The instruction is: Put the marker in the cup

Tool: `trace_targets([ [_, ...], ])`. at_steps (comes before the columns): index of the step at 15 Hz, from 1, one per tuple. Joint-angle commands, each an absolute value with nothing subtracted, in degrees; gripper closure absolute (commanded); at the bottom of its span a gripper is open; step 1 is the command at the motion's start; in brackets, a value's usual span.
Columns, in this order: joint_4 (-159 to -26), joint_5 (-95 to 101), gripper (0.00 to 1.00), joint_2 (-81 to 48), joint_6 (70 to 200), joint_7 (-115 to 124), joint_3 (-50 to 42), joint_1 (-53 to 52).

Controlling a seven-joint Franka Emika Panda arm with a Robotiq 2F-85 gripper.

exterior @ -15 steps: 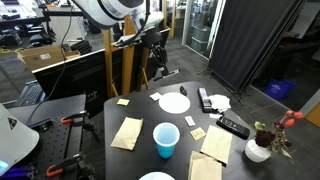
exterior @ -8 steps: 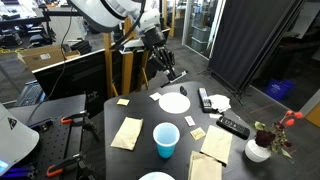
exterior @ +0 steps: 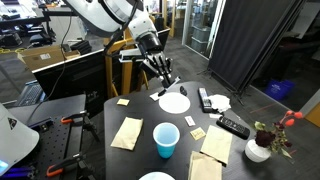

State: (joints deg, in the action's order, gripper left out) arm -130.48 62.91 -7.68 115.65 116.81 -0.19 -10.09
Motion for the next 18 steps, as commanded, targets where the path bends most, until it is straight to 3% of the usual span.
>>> trace_targets([
  [1,-130.27,64.22,0.97,-10.23,109.77,124.0,1.49,-9.05],
  [3,-129.91,63.02,0.97,-12.08,107.87,125.06,1.62,-8.75],
  [4,-130.39,63.19,0.9,-10.73,109.79,123.11,1.99,-8.54],
  [9,-130.25,63.2,0.9,-12.42,109.2,124.15,1.9,-8.29],
  [10,-129.47,64.15,0.97,-13.31,107.86,126.04,1.89,-8.78],
  [18,-127.54,72.63,0.97,-17.27,104.28,139.81,2.0,-9.16],
])
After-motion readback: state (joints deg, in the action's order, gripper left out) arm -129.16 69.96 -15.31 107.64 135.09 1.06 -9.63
